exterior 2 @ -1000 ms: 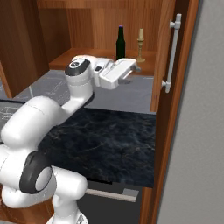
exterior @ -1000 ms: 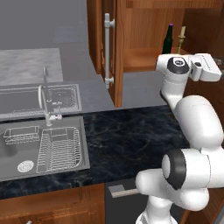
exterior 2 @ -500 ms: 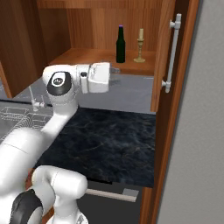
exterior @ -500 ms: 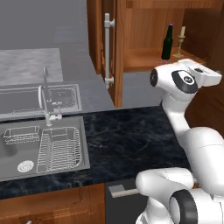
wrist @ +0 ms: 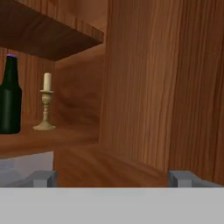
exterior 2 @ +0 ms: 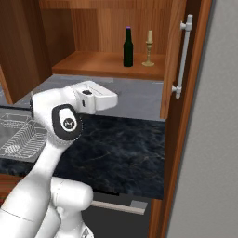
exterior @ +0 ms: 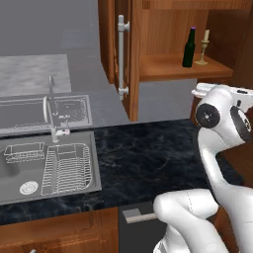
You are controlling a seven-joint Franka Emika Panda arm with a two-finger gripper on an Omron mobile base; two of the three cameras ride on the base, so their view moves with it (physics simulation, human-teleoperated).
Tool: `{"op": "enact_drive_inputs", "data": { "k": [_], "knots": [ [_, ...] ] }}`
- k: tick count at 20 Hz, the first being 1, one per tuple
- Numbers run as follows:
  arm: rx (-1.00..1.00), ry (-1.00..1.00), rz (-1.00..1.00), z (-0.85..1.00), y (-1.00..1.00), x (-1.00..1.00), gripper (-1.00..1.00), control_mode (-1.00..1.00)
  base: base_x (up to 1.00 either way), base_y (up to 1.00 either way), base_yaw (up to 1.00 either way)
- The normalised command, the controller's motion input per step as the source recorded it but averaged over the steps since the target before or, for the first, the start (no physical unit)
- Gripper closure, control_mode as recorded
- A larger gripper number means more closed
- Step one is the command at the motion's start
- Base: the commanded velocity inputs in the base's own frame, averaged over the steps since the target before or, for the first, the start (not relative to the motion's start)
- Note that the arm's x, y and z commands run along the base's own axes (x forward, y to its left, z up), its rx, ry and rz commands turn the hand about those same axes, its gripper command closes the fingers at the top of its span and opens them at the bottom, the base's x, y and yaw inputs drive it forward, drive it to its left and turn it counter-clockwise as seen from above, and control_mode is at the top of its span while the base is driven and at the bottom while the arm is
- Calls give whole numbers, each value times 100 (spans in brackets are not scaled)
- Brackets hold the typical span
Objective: Get the candle and the beer from the cabinet and move them to the dining counter.
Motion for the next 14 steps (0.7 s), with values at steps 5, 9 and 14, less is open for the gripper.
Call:
{"op": "enact_drive_inputs", "data": {
  "k": [5,9,14],
  "knots": [
    [-2,2,43,0,28,1,-100,-100,0,0,0],
    [7,1,38,2,-4,-4,-100,-100,0,0,0],
    [7,0,31,20,-8,0,-100,-100,0,0,0]
  ]
}}
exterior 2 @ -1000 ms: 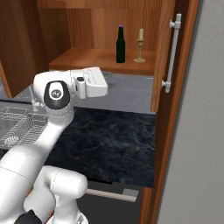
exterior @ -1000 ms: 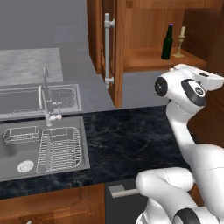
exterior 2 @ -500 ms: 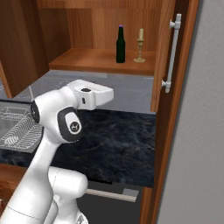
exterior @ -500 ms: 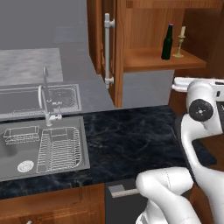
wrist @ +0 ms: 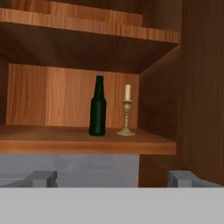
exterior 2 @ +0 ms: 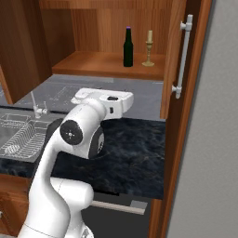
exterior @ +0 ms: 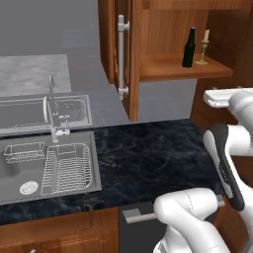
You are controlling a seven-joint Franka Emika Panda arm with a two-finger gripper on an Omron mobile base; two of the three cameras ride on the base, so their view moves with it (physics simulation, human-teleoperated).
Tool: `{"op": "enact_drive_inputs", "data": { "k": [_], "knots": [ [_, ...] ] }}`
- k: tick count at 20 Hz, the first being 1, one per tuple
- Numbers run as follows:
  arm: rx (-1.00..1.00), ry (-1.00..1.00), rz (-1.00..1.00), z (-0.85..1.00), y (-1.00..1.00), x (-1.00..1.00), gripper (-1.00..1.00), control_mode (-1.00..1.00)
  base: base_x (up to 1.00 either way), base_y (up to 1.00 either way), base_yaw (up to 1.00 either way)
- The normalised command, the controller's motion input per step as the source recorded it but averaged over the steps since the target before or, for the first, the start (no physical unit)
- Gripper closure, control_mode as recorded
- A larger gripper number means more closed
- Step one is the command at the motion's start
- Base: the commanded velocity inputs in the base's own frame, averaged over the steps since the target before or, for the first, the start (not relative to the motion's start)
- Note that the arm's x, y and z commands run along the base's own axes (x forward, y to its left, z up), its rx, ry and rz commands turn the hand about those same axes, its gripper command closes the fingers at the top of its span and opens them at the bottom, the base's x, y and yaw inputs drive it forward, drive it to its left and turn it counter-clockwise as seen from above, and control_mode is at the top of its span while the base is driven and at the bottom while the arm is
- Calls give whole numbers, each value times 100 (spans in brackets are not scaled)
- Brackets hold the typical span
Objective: Get the candle and the beer from the cabinet and move them to the dining counter.
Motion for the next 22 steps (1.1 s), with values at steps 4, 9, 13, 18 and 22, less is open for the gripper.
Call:
{"op": "enact_drive_inputs", "data": {
  "k": [4,9,13,18,22],
  "knots": [
    [0,4,19,20,8,0,-100,-100,0,0,0],
    [0,14,9,12,12,6,-100,-100,0,0,0],
    [0,13,0,23,11,24,-100,-100,0,0,0],
    [0,12,0,30,0,27,-100,-100,0,0,0],
    [0,14,0,30,0,26,-100,-100,0,0,0]
  ]
}}
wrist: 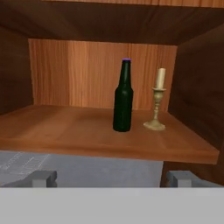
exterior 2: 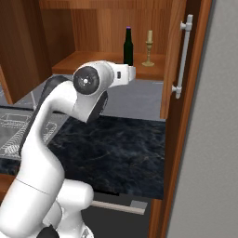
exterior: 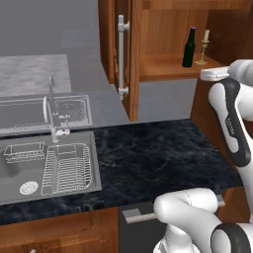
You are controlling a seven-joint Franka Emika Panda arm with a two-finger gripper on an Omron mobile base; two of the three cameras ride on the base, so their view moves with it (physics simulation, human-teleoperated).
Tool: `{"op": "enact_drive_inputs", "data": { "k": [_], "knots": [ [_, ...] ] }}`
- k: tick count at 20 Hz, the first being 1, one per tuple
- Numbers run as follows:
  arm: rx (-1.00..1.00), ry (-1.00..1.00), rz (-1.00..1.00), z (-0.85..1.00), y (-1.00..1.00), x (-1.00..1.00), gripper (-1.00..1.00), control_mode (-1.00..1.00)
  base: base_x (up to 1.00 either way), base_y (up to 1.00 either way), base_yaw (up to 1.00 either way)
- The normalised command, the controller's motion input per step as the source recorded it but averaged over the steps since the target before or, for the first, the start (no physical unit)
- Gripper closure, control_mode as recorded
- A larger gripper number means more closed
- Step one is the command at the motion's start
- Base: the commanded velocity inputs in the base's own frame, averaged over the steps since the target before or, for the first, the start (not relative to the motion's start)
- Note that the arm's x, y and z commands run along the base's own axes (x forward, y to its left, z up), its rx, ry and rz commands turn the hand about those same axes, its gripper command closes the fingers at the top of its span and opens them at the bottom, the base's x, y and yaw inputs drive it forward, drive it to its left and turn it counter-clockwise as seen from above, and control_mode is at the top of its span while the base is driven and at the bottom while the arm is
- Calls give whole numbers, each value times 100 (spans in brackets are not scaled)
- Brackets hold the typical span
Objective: Get the candle and the beer from the cabinet and move them to the dining counter.
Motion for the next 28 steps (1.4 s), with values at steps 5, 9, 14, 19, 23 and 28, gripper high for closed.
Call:
{"op": "enact_drive_inputs", "data": {
  "k": [5,9,14,19,23,28],
  "knots": [
    [0,17,-4,26,1,25,-100,-100,0,0,0],
    [0,15,-6,8,0,14,-100,-100,0,0,0],
    [0,11,-7,1,-4,2,-100,-100,0,0,0],
    [0,5,-6,0,-8,0,-100,-100,0,0,0],
    [0,3,-9,0,-1,10,-100,-100,0,0,0],
    [0,3,-3,0,-1,10,-100,-100,0,0,0]
  ]
}}
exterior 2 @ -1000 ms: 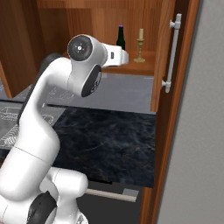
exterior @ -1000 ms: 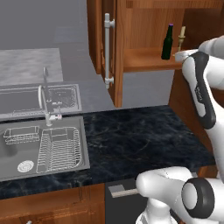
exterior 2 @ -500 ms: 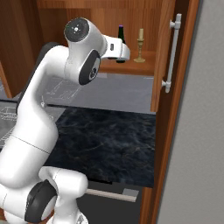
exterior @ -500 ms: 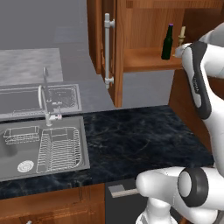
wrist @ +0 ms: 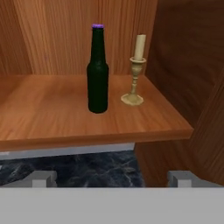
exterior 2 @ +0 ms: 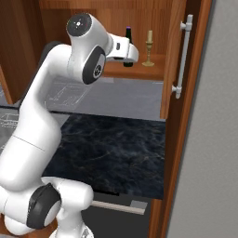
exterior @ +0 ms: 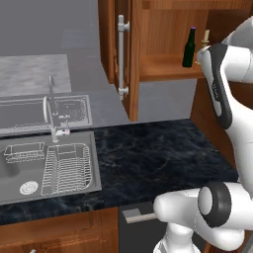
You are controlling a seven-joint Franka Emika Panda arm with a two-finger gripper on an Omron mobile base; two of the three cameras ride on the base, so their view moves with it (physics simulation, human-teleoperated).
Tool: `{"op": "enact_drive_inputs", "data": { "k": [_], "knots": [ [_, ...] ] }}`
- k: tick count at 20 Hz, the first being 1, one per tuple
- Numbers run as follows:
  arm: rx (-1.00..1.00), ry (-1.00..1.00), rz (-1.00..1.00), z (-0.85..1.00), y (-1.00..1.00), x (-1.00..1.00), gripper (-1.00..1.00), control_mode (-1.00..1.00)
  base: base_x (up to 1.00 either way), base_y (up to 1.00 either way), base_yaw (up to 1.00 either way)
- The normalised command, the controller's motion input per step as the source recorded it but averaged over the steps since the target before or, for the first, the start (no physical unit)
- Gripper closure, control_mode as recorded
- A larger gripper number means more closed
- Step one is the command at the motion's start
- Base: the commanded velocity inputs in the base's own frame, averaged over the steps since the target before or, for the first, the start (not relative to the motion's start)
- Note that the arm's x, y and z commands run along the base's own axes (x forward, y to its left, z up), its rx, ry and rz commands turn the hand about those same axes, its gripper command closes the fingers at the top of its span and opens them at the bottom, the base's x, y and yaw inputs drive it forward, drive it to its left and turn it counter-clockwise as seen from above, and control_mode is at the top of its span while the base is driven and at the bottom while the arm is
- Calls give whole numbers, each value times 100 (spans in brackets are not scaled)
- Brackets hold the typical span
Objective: Get the candle and the beer from the cabinet and move them to the dining counter.
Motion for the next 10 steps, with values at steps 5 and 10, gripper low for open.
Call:
{"op": "enact_drive_inputs", "data": {
  "k": [5,10],
  "knots": [
    [0,1,-6,0,0,1,-100,-100,0,0,0],
    [0,0,-8,0,0,4,-100,-100,0,0,0]
  ]
}}
